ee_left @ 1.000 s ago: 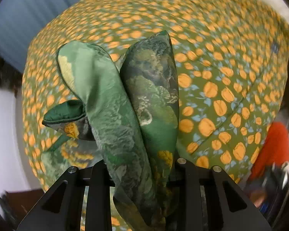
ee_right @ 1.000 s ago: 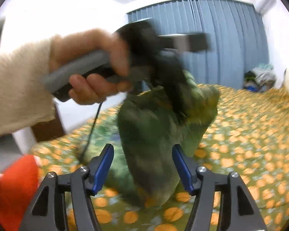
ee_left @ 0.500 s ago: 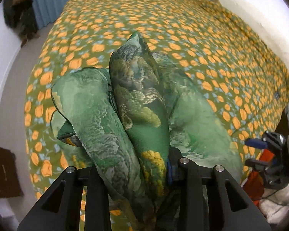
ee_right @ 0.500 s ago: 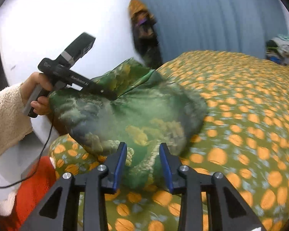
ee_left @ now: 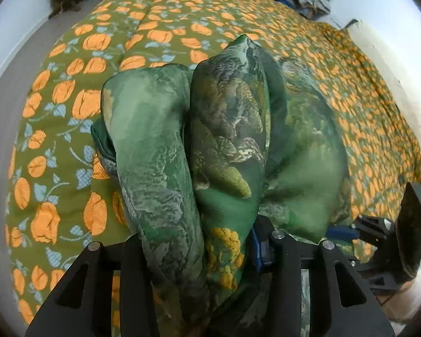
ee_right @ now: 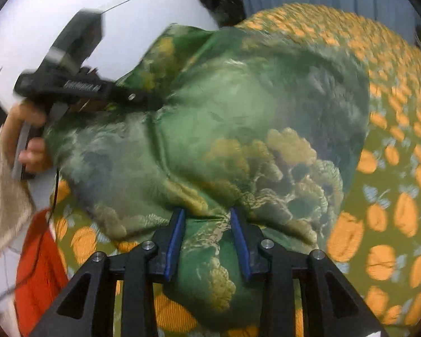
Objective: Fold large clothes
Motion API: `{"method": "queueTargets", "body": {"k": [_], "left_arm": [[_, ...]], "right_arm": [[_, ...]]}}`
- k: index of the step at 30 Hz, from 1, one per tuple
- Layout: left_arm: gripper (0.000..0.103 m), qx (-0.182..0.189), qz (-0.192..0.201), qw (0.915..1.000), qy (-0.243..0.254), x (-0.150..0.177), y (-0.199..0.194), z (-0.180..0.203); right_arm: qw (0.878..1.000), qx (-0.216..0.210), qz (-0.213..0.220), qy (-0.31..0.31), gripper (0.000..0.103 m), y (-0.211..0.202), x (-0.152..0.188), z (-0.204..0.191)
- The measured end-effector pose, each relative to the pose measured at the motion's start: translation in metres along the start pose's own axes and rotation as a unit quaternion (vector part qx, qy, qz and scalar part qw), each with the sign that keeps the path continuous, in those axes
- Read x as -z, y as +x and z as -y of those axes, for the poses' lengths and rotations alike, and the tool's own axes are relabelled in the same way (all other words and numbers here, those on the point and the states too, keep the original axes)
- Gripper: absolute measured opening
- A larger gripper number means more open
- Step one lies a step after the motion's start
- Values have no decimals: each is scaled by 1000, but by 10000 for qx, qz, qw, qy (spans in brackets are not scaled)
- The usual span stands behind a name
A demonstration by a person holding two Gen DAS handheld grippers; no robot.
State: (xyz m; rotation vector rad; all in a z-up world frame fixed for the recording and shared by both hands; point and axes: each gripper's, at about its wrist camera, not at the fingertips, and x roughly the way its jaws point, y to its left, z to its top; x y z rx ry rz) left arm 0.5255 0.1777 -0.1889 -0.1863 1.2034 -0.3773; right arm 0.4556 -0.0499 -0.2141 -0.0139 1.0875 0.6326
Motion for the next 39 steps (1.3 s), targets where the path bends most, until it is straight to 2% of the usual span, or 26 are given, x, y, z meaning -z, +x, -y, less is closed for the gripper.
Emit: {"method": "queueTargets", "body": {"k": [3,7,10,14,17,19,21,23,26,29,32,34,36,39], "left_arm": [[49,142,50,9998,-144,2,6,-7],[50,305,84,9994,-125,2,0,-9],[51,368,113,9991,-156,2,1,-13],[51,337,155,9992,-121,4,1,-12],[52,309,176,9993,-113,7,0,-12],[52,321,197,9992,-137,8,0,-12],[53,316,208,9992,-159,11,2,-15],[53,303,215,9992,-154,14,7,-16],[54,304,276,9990,-149,18,9,-16],[55,494,278,9980,-270,16,7,-22],[56,699,276,9965,-379,16,7,-28],[57,755,281,9959,-421,16,7,-30],[58,790,289,9954,-462,17,6,-30],[61,819,283,9946,-570,17,4,-32]], "right_arm": [[10000,1,27,57,33,-1,3,1],[9999,-123,-41,17,33,-24,-4,-4],[9995,-218,137,182,35,-50,-29,-4],[9994,166,292,49,35,-58,-73,-7],[9995,280,123,-3,35,-30,-102,-7],[9992,364,-131,126,35,-2,-107,0],[9979,400,-367,341,35,27,-105,10],[9976,461,-389,338,35,43,-94,12],[9973,485,-440,333,35,47,-90,13],[9962,474,-656,336,35,37,-106,8],[9995,-186,-168,166,37,18,-134,-13],[9992,-384,52,-58,37,18,-151,-29],[9983,-546,-46,-214,37,36,-167,-43],[9968,-550,-565,-134,37,81,-181,-46]]}}
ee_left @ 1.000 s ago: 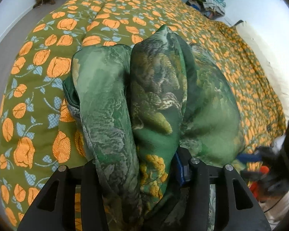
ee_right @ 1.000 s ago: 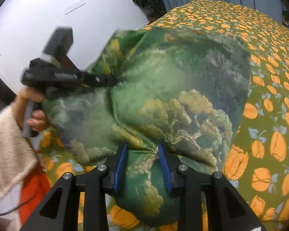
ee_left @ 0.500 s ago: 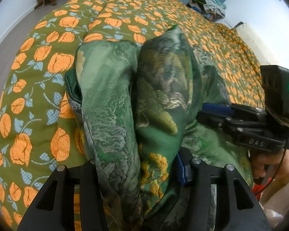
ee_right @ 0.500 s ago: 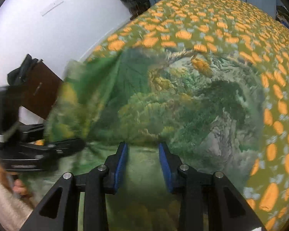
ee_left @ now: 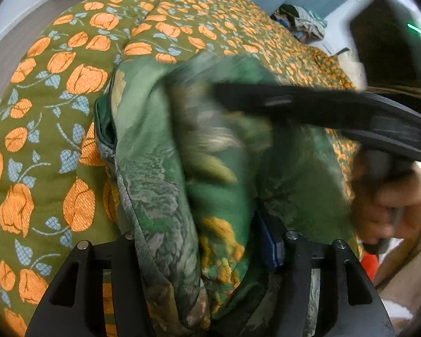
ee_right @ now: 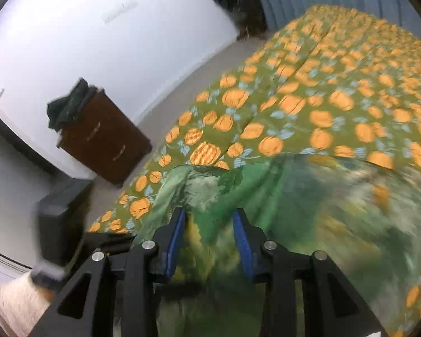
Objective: Fold large clothes
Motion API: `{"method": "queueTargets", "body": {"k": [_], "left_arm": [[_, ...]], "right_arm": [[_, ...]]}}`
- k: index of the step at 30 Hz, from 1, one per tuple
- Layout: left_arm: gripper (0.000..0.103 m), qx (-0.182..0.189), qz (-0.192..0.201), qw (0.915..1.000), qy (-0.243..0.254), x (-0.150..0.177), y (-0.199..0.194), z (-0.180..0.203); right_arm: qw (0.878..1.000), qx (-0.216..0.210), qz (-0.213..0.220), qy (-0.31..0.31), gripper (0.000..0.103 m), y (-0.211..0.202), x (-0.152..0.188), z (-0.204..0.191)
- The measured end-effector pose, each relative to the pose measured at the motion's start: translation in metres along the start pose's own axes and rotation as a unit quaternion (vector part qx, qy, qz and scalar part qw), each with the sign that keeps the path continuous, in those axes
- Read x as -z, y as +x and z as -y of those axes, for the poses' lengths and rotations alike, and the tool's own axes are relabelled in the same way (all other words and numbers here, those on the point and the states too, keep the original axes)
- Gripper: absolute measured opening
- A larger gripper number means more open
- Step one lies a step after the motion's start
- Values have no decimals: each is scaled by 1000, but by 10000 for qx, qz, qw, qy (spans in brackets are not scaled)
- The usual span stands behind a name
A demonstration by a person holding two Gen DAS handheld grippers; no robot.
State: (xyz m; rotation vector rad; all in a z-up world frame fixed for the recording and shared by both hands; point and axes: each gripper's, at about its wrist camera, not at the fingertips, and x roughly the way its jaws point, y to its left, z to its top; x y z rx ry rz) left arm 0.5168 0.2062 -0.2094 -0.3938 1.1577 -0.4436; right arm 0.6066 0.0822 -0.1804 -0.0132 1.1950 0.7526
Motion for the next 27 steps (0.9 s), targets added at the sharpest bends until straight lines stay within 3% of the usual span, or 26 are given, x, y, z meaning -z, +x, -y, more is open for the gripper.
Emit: {"method": "queueTargets", "body": {"k": [2,7,10,15,18,21,25,27], "left_arm": [[62,10,-20,9999,-135,-1,-2,-5],[69,552,-160,9959,-699,0,-26,-29],[79,328,113,9978,-566,9,-57,-32],[79,271,40,9982,-535,12,-65,-20],[80,201,-7,9983,-540,9,-61,-9],[81,-175,-231,9973,-674,11,-45,-16],[76,-86,-547,9934,-1001,21,-24,-34],[75,-235,-571,9943,-870,22,-19,-31]], "right_arm": [[9994,59,-337,100,37,29,-2,5],[9992,308,-238,-79,35,50,5,7],[9986,485,-72,-212,35,58,8,8],[9985,513,64,-172,34,63,5,13],[9990,437,62,-118,34,62,4,16],[9992,385,78,-67,34,59,4,17],[9993,352,107,-57,34,51,4,15],[9993,347,160,-10,35,37,4,13]]}}
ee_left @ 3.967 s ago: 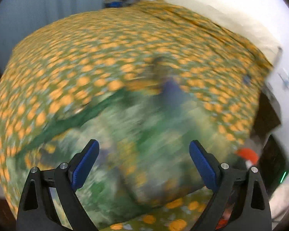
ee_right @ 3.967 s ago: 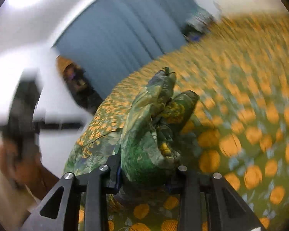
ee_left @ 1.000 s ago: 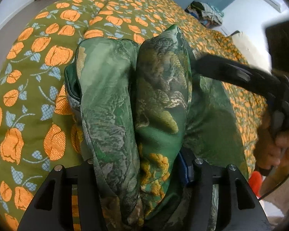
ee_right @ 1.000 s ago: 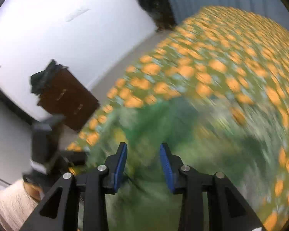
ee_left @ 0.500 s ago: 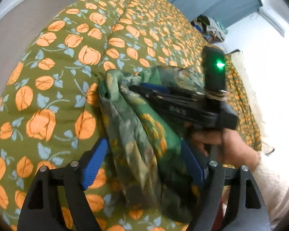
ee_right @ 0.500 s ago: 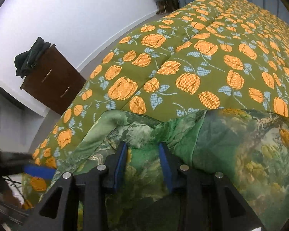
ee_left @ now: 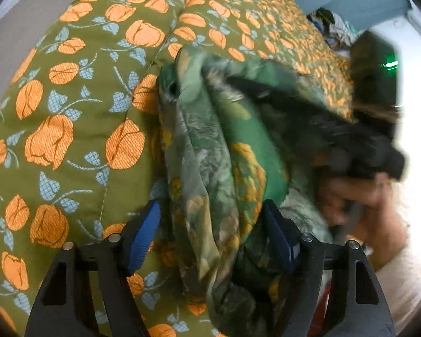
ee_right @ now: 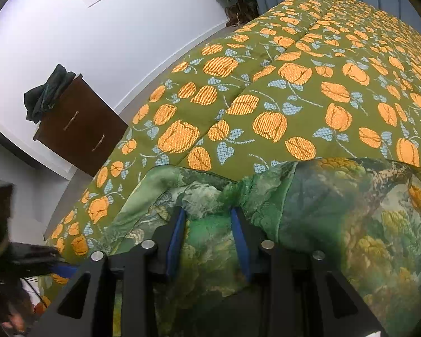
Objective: Fold large clothes
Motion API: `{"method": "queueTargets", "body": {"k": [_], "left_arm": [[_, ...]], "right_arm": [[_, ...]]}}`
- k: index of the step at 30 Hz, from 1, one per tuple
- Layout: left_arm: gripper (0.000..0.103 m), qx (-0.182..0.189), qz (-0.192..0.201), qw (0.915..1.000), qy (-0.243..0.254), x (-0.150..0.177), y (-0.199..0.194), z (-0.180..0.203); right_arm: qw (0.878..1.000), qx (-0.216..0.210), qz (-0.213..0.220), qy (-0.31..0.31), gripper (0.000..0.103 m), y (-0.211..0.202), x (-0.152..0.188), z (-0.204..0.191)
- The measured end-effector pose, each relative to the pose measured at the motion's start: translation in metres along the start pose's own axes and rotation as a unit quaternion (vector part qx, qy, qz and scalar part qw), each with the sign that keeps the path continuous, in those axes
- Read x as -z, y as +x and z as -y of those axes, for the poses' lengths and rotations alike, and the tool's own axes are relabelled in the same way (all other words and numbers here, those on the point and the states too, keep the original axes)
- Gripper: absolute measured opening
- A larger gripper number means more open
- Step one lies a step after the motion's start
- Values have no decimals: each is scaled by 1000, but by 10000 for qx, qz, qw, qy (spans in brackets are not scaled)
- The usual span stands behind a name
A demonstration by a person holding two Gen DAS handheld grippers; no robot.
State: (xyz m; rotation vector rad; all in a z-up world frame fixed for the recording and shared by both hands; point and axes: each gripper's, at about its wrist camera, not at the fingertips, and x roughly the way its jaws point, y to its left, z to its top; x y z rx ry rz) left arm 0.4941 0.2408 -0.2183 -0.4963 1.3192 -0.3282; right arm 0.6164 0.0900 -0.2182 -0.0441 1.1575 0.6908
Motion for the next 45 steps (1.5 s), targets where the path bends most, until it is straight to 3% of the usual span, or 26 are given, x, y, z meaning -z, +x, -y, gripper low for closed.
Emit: {"method": "queueTargets", "body": {"k": [5,11,14,17,22,28,30,32,35,39,45], "left_arm": [[76,-91,-8,9999,106,3,10,1],[77,-122,34,9998,179,3,12,0],[79,-130,51,9998,150,3,15,-2],[81,-187,28,9996,217,7,17,-2],[83,-415,62,9983,409,8,24,11],[86,-538,289,9974,374,11,26,18],[86,-730,468,9952,458,14,18,24],[88,-1045,720,9894,705,19,8,38],[89,-1430,954,9796,1041,23,-1,57],[89,-1688,1149,9709,1251,26,-12,67],[89,-1834,1233,9661,1336,29,-18,66]], "right_arm": [[9991,-266,334,81,35,-81,18,2],[9962,420,193,-742,35,-164,133,-4],[9946,719,179,-726,35,-180,190,-9],[9933,1002,284,-498,35,-176,219,-8],[9924,1171,-39,-370,35,-134,221,5],[9932,1107,133,-331,35,-132,223,10],[9933,1064,312,-313,36,-142,224,8],[9937,933,570,-251,44,-156,227,6],[9944,759,733,-78,79,-173,228,2],[9926,816,903,-31,80,-191,226,-6],[9891,1026,1047,-173,80,-203,223,-14]]}}
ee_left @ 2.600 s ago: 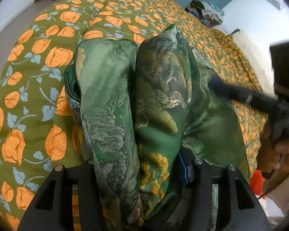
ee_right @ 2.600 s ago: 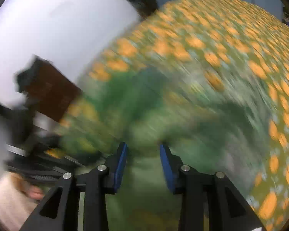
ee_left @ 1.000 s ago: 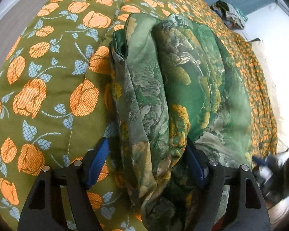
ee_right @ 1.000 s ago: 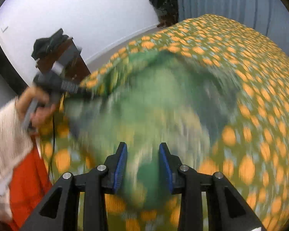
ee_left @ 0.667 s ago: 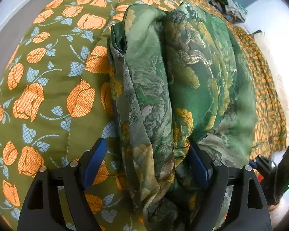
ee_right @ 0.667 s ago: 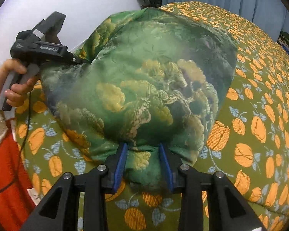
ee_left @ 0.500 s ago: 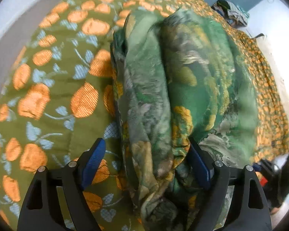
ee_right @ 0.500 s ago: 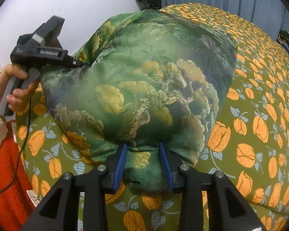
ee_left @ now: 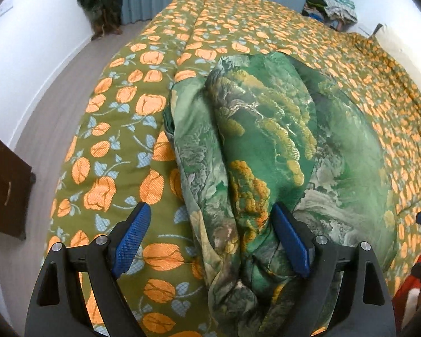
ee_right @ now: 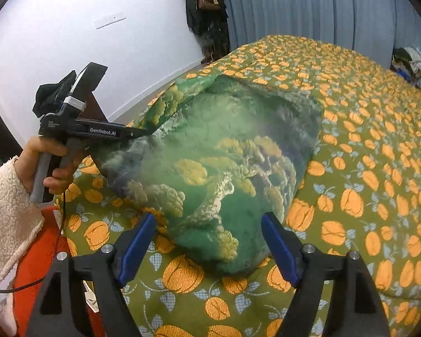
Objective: Fold large clothes
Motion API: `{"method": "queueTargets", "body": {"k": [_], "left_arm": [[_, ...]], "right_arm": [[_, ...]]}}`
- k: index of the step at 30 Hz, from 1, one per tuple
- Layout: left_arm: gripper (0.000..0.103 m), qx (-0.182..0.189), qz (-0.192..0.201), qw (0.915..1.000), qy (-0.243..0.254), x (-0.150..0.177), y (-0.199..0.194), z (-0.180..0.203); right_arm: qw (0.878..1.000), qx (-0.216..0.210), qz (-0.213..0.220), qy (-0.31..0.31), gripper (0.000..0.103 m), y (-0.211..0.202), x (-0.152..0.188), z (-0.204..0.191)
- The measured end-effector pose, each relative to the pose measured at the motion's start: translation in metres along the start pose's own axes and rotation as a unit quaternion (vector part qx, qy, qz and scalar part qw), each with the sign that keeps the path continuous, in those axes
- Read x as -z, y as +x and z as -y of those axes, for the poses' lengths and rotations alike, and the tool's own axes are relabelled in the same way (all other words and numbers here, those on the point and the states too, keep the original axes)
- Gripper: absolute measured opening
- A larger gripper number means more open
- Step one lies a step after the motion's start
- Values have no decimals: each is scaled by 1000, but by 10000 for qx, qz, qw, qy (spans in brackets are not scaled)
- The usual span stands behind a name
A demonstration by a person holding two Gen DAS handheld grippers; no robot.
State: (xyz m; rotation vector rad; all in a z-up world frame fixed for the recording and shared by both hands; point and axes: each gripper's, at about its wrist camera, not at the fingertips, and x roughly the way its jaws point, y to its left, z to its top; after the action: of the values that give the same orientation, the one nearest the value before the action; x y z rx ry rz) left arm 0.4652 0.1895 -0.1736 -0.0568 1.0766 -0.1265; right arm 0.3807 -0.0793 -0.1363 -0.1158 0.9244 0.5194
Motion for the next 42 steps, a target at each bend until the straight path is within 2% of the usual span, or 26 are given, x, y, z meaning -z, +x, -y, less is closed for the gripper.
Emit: {"method": "queueTargets", "body": {"k": [4,6,8,10,12,13,14,16,17,19,21,23,25,28,29,30,31,33,34,35,38,42], "left_arm": [[90,-72,69,9999,13,-2,0,4],[100,-178,127,9997,-73,-1,-1,3],[102,-178,230,9994,-187,2,-3,-1],[102,-111,204,9995,-216,2,-2,-4],[103,-78,0,9997,-216,0,1,-8],[103,4,-157,9993,-327,-1,3,-13],[102,242,-265,9983,-453,-2,3,-19],[102,745,-249,9947,-664,-5,-1,-32],[102,1051,-160,9906,-857,-6,-6,-43],[102,1815,-89,9759,-1211,-8,-10,-64],[102,2669,-215,9521,-1477,-11,-5,-78],[102,3277,-390,9311,-1553,-13,5,-81],[102,3452,-456,9221,-1690,-13,14,-86],[102,3878,-564,8987,-1966,-10,31,-92],[102,3991,-566,8935,-1980,-10,34,-92],[102,4060,-559,8914,-1936,-10,36,-89],[102,4038,-564,8939,-1865,-11,38,-86],[102,3799,-657,9065,-1722,-11,48,-79],[102,3737,-716,9090,-1699,-10,53,-78],[102,3722,-805,9089,-1699,-10,59,-75],[102,3855,-896,9014,-1757,-8,74,-72],[103,3894,-831,9012,-1714,-15,86,-69]], "right_arm": [[9999,39,-21,112,80,-4,2,1],[9995,11,-38,324,80,-6,3,5],[9982,-98,32,588,80,-12,4,12],[9967,-171,115,783,80,-16,5,18],[9957,-171,185,895,80,-21,6,23],[9955,-119,233,909,80,-24,7,24],[9957,-88,311,870,80,-29,8,25],[9964,43,405,744,80,-35,8,26],[9964,93,470,703,80,-38,8,28],[9950,-27,605,789,80,-45,9,37],[9926,-185,653,1012,80,-47,12,48],[9896,-306,603,1268,80,-44,13,61],[9861,-438,534,1511,80,-39,13,71],[9775,-635,540,1940,80,-34,16,85],[9746,-656,487,2085,80,-30,17,90],[9730,-690,450,2157,80,-27,18,93],[9715,-723,388,2222,80,-23,20,95],[9701,-783,270,2282,80,-14,21,98],[9691,-839,203,2312,80,-9,22,99],[9672,-914,130,2368,80,-3,22,100],[9575,-1188,-23,2630,80,14,23,108],[9415,-1678,-41,2922,80,36,22,124]]}}
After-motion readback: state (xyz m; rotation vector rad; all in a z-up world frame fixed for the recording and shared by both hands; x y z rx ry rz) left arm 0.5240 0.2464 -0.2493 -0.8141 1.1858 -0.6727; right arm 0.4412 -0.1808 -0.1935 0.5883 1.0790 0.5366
